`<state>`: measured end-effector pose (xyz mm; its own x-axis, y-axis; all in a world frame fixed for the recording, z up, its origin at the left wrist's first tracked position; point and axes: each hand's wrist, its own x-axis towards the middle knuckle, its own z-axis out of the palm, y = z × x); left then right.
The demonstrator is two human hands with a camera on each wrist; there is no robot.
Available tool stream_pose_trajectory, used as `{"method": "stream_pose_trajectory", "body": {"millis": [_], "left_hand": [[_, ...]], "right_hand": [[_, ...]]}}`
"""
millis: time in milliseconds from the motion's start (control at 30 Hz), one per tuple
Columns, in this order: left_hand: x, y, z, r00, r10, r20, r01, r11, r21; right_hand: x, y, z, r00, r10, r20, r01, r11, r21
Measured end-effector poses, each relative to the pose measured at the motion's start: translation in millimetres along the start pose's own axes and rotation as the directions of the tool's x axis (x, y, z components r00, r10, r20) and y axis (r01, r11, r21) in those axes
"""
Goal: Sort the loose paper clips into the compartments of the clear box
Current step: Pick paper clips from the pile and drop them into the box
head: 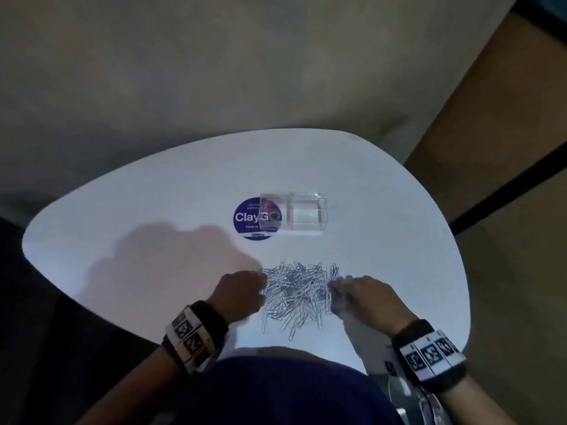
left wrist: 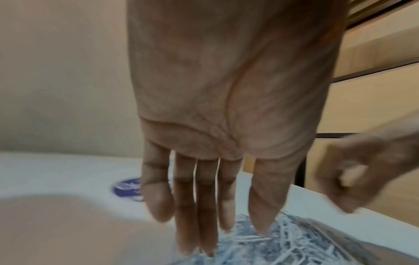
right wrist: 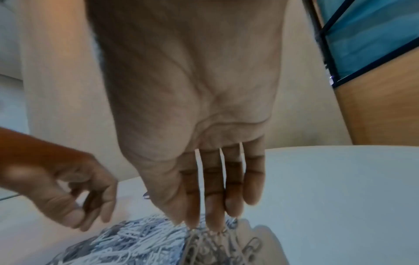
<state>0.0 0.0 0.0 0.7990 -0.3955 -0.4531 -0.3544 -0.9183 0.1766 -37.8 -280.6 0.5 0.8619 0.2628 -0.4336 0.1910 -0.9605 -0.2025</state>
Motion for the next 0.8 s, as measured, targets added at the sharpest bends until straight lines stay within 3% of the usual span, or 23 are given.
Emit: {"method": "stream_pose_trajectory", "body": {"millis": [100, 267, 467, 667, 800], "left_hand": [[21.6, 10.2, 2.6, 0.994, 0.103, -0.030, -0.104, 0.994, -0.033], [45.3, 24.1, 18.8, 0.966, 0.205, -0.159, -0.219, 0.973, -0.078], [59.3, 36.7, 32.0, 0.936, 0.107, -0.337, -0.152, 0.982, -0.111], [64.2, 31.7, 31.2, 0.952, 0.098, -0.291, -0.170, 0.957, -0.235], [64.7, 18.9, 28.7, 0.967, 0.071, -0.245, -0.139, 0.952, -0.272]], "right_hand": [[26.4, -10.2, 6.0, 0.994, -0.084, -0.068, 0.086, 0.996, 0.014], [44.4, -25.8, 5.3, 0.989, -0.079, -0.124, 0.083, 0.996, 0.026], [57.5, -30.0, 16.0, 0.982, -0.069, -0.178, 0.090, 0.989, 0.113], [64.6, -28.0, 23.9, 0.962, -0.019, -0.272, 0.095, 0.959, 0.269], [62.8, -21.8, 19.5, 0.965, 0.045, -0.257, 0.051, 0.934, 0.355]]}}
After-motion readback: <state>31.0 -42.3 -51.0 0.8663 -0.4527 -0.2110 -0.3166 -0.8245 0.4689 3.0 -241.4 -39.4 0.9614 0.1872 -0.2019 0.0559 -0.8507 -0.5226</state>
